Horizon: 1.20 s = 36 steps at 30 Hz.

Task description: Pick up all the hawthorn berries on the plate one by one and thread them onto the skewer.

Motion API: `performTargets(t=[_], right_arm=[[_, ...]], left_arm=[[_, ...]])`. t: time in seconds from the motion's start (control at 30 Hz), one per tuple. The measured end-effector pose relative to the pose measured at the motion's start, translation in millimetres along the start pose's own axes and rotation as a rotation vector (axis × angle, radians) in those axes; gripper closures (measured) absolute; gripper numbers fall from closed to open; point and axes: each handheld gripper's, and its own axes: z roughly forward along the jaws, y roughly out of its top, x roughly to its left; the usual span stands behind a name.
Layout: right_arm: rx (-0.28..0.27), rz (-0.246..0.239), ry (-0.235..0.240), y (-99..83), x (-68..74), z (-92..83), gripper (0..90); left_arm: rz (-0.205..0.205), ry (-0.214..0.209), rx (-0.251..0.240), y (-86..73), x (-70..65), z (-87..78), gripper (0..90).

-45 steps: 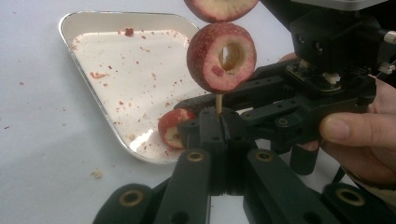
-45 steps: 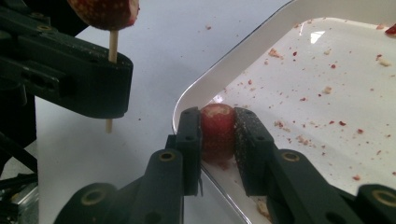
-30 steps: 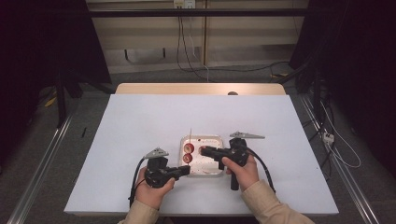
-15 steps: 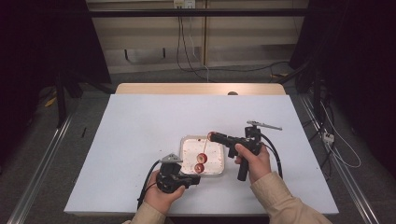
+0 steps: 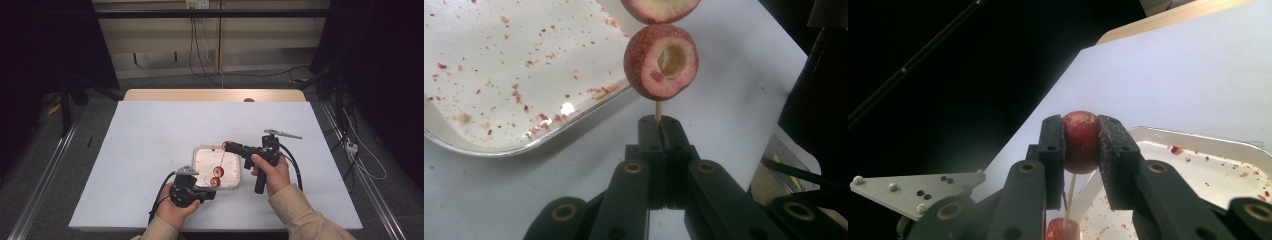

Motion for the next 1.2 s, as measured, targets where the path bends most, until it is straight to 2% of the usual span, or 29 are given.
performTargets(t=[0.2, 0.43, 1.2], right_arm=[[0.009, -0.016, 0.003, -1.3, 1.3, 1.1, 74.5], [0.046, -0.037, 0.002, -3.9, 1.5, 3.0, 74.5], [0.083, -0.056, 0.010, -7.7, 2.5, 6.3, 74.6]], left_arm=[[0.006, 0.000, 0.007, 0.7, 0.5, 0.3, 89.9], [0.012, 0.003, 0.011, 1.0, 1.7, 0.1, 89.9], [0.018, 0.010, 0.020, 1.3, 1.4, 0.0, 90.0]])
